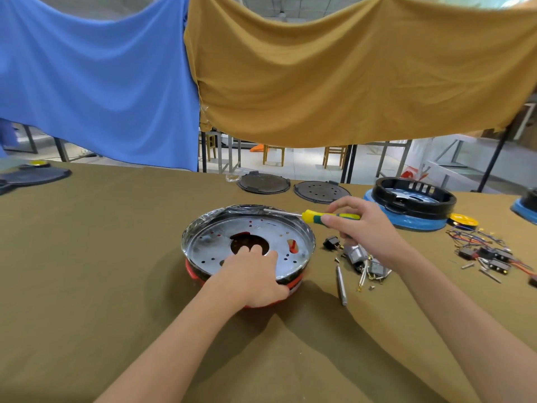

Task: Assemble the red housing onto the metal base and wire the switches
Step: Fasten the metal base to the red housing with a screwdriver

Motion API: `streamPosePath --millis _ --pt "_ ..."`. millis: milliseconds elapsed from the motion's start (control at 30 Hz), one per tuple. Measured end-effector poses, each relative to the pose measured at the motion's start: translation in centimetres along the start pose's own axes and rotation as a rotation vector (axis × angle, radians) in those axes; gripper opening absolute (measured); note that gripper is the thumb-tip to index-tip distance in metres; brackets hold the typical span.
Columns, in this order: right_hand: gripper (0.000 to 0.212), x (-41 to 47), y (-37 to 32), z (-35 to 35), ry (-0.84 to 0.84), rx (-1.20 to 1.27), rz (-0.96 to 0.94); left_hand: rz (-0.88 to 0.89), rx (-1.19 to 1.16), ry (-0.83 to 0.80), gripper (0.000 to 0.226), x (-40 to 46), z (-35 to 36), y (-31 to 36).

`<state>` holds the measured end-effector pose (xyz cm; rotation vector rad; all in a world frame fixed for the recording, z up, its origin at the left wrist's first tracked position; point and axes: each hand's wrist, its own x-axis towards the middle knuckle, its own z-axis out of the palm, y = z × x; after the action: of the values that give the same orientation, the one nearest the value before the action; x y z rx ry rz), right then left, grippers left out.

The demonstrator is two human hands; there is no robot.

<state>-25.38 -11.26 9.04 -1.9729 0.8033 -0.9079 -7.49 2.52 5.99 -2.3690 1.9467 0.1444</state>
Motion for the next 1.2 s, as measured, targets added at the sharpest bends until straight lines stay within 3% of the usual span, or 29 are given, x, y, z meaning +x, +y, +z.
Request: streamPosePath --millis 133,300,467,867,1200 --pt "0.021 0.7 -1.3 -0.9 0.049 0.035 -0.083 0.009 0.006 -0.005 0.071 0.0 0.0 0.0" --pt "0.028 2.1 -2.2 -0.8 0.237 -0.127 -0.153 0.014 0.009 -0.018 0.076 0.1 0.1 -0.2" --pt "0.024 3.1 -3.8 -1.2 0.302 -0.265 -0.162 0.018 0.008 -0.016 0.076 0.1 0.1 -0.3" --pt "0.022 5.0 -8.2 -3.1 0.161 -0.530 -0.147 -0.007 0.007 -0.018 0.062 -0.1 -0.2 0.0" --pt "0.022 5.5 -8.8 -3.0 0.119 -0.584 -0.135 -0.006 0.001 0.002 0.056 -0.1 -0.1 0.0"
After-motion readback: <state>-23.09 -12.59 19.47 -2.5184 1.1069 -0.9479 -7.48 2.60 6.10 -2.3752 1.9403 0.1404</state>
